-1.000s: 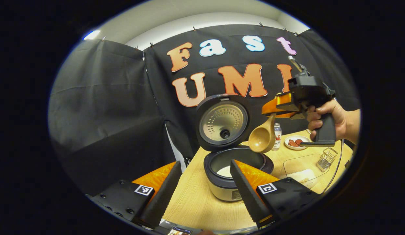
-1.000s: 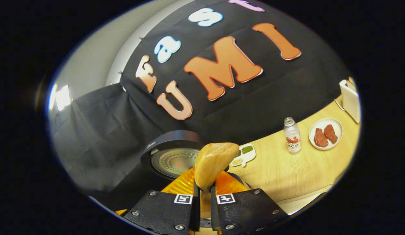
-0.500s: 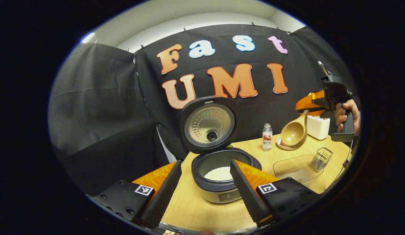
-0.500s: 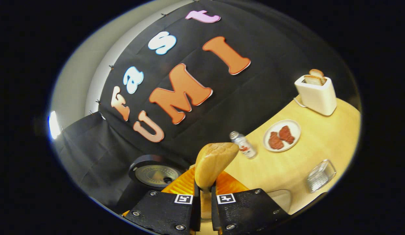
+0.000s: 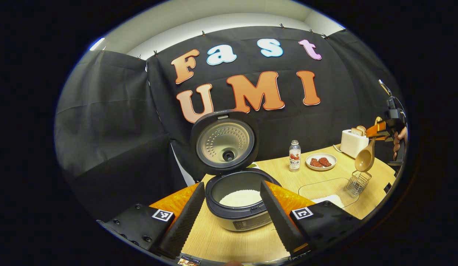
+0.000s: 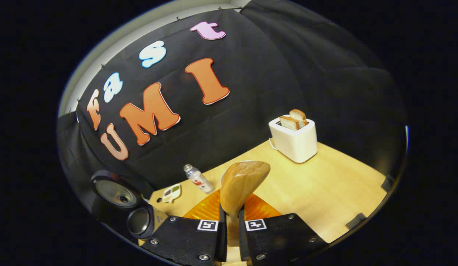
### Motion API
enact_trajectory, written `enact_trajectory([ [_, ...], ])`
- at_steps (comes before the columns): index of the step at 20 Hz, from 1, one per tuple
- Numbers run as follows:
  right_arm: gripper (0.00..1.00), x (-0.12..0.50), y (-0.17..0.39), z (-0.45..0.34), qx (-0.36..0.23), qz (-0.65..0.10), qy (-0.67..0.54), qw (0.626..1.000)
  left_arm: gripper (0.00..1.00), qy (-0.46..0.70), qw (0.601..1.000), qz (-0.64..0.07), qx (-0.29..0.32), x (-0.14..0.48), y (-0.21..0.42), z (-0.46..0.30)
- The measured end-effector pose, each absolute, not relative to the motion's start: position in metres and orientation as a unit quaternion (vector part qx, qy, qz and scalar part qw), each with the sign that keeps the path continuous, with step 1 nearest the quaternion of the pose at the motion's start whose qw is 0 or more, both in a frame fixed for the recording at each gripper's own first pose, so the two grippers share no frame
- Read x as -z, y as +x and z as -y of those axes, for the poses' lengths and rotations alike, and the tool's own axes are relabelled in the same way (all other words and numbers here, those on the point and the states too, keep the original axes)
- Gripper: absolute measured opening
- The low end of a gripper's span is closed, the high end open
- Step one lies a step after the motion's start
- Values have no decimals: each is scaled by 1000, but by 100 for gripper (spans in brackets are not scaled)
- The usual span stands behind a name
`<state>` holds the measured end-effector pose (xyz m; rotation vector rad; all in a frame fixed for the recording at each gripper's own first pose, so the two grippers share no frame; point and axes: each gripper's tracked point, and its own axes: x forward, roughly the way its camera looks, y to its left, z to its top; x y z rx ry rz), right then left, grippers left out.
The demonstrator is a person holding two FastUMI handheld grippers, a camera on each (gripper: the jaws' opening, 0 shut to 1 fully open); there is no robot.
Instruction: Close the left gripper, press the button to open the rice cooker; take a wooden spoon from the chopstick holder with the right hand, scoop a spoonful of rice and pour it into the rice cooker, then put the wooden spoon back into the chopstick holder.
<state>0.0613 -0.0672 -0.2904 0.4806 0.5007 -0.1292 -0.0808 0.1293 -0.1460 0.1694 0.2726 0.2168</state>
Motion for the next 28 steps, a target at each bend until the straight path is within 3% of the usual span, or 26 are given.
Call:
enact_trajectory([
  [1, 13, 301, 63, 74, 67, -252, 215, 941, 100, 86, 981, -136, -109, 145, -81, -127],
  [3, 13, 327, 60, 82, 71, -269, 176, 944, 100, 90, 980, -136, -115, 142, -80, -123],
  [4, 13, 337, 61, 83, 67, -278, 163, 944, 94, 90, 980, -135, -118, 140, -79, -121],
  [5, 12, 347, 64, 78, 56, -286, 164, 942, 94, 90, 979, -136, -121, 137, -78, -120],
  [6, 13, 355, 64, 71, 51, -297, 166, 939, 100, 89, 979, -135, -124, 135, -77, -117],
  [9, 13, 393, 61, 63, 42, -332, 175, 926, 100, 92, 979, -125, -130, 120, -68, -113],
  [11, 13, 409, 54, 60, 40, -358, 179, 915, 100, 86, 980, -115, -137, 104, -49, -117],
  [12, 14, 407, 52, 62, 40, -357, 181, 916, 94, 76, 981, -110, -139, 91, -37, -122],
  [13, 16, 409, 51, 63, 41, -365, 185, 912, 100, 53, 983, -104, -145, 77, -23, -129],
  [15, 18, 411, 43, 67, 39, -390, 186, 901, 100, 11, 984, -96, -152, 42, 14, -146],
  [17, 27, 404, 35, 80, 45, -398, 170, 900, 100, -21, 982, -91, -165, 14, 50, -170],
  [18, 39, 398, 34, 86, 50, -394, 158, 904, 100, -31, 980, -97, -173, 6, 66, -181],
  [19, 34, 388, 33, 92, 52, -385, 149, 910, 94, -38, 978, -97, -179, -3, 79, -192],
  [20, 54, 374, 33, 96, 54, -373, 140, 916, 94, -41, 978, -99, -181, -11, 95, -199],
  [22, 66, 347, 27, 106, 55, -352, 123, 926, 97, -37, 976, -104, -189, -22, 127, -213],
  [25, 76, 306, 23, 115, 52, -316, 107, 941, 97, -57, 971, -140, -186, -6, 177, -222],
  [26, 77, 294, 21, 115, 47, -307, 106, 945, 94, -56, 967, -167, -185, 11, 190, -221],
  [28, 79, 274, 19, 116, 43, -292, 107, 949, 99, -60, 953, -235, -183, 51, 206, -219],
])
